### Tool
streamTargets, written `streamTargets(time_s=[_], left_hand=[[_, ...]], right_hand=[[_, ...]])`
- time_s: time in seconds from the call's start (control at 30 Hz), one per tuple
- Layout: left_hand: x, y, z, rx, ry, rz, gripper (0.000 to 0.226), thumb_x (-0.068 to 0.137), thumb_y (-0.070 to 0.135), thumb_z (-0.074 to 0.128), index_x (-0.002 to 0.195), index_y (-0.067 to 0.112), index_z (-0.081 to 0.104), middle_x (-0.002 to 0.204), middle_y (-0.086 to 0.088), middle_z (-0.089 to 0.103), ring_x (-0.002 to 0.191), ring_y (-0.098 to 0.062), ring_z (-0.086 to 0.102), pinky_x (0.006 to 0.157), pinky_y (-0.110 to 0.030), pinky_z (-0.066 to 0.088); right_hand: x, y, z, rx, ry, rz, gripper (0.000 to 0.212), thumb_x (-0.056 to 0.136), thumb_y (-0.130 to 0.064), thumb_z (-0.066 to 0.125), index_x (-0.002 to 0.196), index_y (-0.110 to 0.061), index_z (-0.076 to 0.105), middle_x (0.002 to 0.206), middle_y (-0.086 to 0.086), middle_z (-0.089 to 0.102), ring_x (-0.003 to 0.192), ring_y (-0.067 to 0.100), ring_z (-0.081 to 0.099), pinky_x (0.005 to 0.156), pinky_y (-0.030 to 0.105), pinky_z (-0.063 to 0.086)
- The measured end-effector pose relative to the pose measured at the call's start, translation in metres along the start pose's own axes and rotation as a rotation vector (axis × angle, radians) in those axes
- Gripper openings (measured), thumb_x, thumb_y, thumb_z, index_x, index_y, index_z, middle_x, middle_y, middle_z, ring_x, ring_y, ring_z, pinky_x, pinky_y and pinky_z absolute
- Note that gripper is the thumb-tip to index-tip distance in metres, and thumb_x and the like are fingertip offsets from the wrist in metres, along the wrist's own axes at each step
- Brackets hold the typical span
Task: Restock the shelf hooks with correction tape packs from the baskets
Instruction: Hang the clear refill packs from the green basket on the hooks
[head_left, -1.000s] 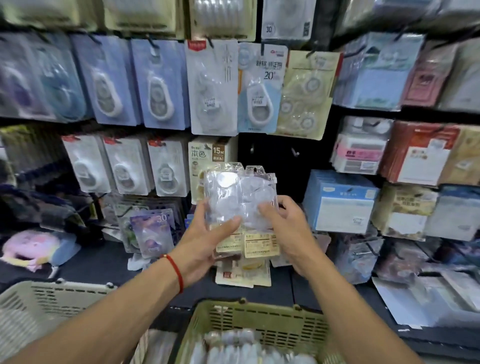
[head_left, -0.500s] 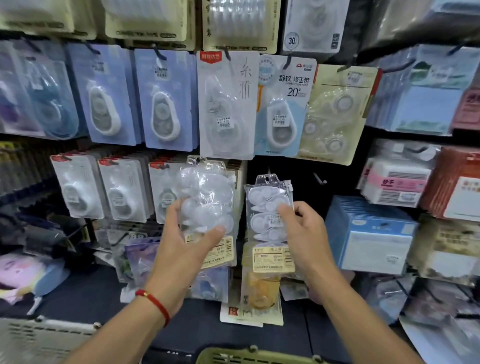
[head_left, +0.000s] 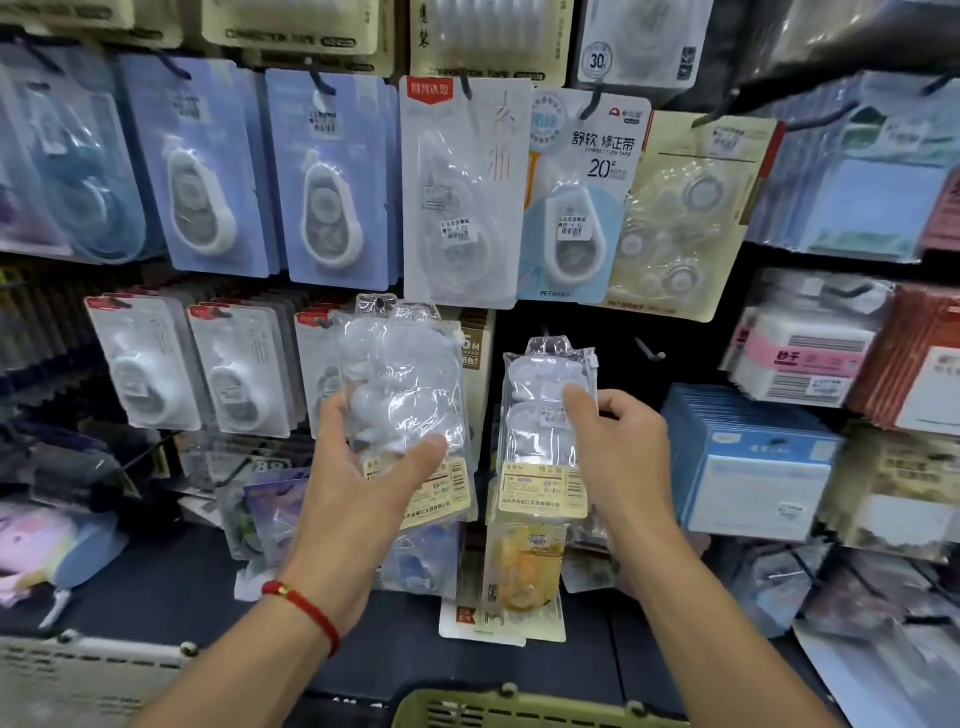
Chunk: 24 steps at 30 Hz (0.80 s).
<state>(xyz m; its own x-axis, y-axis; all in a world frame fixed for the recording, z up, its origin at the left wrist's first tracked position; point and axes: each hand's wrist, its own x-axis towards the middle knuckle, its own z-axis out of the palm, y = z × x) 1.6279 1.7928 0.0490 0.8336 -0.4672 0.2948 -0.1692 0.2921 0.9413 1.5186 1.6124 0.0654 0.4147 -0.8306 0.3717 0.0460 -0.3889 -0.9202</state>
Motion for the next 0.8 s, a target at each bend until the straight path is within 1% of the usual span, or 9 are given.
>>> streamTargets(time_s=[0.07,0.13,0.2,0.3,0.37,0.43,0.53,0.63,0.8], left_hand=[[-0.001,-0.001,0.0,0.003,-0.005,-0.001,0.083,0.056,0.057,0.09,0.128,0.059,0.049,0.128,0.014,0.068,0.121,-0.016,0.067,0.107,-0.051,0.052],[-0.002,-0.003,0.001,0.002,-0.012,-0.005,0.088,0.057,0.054,0.094,0.131,0.06,0.047,0.129,0.018,0.066,0.121,-0.011,0.065,0.106,-0.047,0.052],[-0.003,-0.008,0.002,-0.01,-0.037,-0.037,0.101,0.057,0.049,0.1,0.139,0.057,0.043,0.136,0.017,0.061,0.125,-0.01,0.061,0.106,-0.044,0.052],[-0.005,-0.013,0.008,-0.032,-0.097,-0.059,0.097,0.05,0.042,0.101,0.13,0.056,0.049,0.122,0.021,0.068,0.116,-0.004,0.066,0.092,-0.028,0.058],[-0.008,-0.014,0.015,-0.035,-0.14,-0.042,0.088,0.051,0.037,0.105,0.121,0.055,0.053,0.114,0.023,0.071,0.108,0.0,0.07,0.078,-0.02,0.06],[-0.009,-0.015,0.021,-0.043,-0.161,-0.034,0.085,0.05,0.036,0.101,0.12,0.051,0.054,0.114,0.02,0.072,0.106,-0.004,0.072,0.077,-0.019,0.06],[-0.01,-0.015,0.028,-0.078,-0.151,-0.028,0.081,0.054,0.036,0.101,0.119,0.05,0.055,0.117,0.012,0.074,0.108,-0.013,0.074,0.081,-0.024,0.061],[-0.008,-0.014,0.029,-0.144,-0.119,-0.059,0.076,0.057,0.045,0.097,0.122,0.046,0.056,0.118,0.006,0.076,0.109,-0.022,0.075,0.088,-0.041,0.063],[-0.003,-0.013,0.019,-0.119,-0.023,-0.07,0.099,0.056,0.068,0.089,0.142,0.05,0.044,0.15,0.008,0.056,0.138,-0.025,0.055,0.113,-0.056,0.046]], right_hand=[[0.005,0.001,-0.004,-0.169,-0.031,0.013,0.035,0.1,-0.045,0.063,0.073,-0.022,0.058,0.053,-0.016,0.053,0.05,0.003,0.045,0.05,0.021,0.037],[0.006,0.008,-0.01,-0.391,-0.016,0.015,0.03,0.101,-0.049,0.06,0.096,-0.021,0.067,0.08,-0.01,0.069,0.078,0.009,0.062,0.072,0.032,0.051],[0.001,0.013,-0.015,-0.478,0.029,-0.034,0.025,0.102,-0.044,0.061,0.109,-0.02,0.068,0.097,-0.007,0.071,0.094,0.012,0.066,0.088,0.04,0.055],[-0.008,0.014,-0.016,-0.286,-0.172,-0.058,0.018,0.096,-0.048,0.066,0.103,-0.033,0.071,0.095,-0.013,0.074,0.091,0.002,0.068,0.082,0.031,0.057],[-0.014,0.011,-0.013,-0.133,-0.391,-0.031,0.03,0.086,-0.065,0.067,0.102,-0.04,0.073,0.1,-0.015,0.076,0.094,0.005,0.072,0.082,0.032,0.06],[-0.019,0.007,-0.007,-0.038,-0.482,-0.051,0.028,0.085,-0.065,0.07,0.101,-0.042,0.074,0.101,-0.013,0.077,0.093,0.009,0.075,0.077,0.031,0.063],[-0.022,0.005,-0.002,0.034,-0.396,-0.076,0.011,0.091,-0.043,0.078,0.094,-0.033,0.076,0.093,-0.008,0.079,0.086,0.011,0.077,0.07,0.028,0.062],[-0.023,0.003,-0.002,0.077,-0.331,-0.068,0.009,0.095,-0.033,0.076,0.098,-0.025,0.074,0.091,-0.006,0.079,0.081,0.011,0.076,0.069,0.028,0.061],[-0.022,0.002,-0.009,0.141,-0.182,-0.05,0.011,0.099,-0.038,0.066,0.098,-0.027,0.065,0.086,0.026,0.07,0.064,0.038,0.062,0.06,0.051,0.053]])
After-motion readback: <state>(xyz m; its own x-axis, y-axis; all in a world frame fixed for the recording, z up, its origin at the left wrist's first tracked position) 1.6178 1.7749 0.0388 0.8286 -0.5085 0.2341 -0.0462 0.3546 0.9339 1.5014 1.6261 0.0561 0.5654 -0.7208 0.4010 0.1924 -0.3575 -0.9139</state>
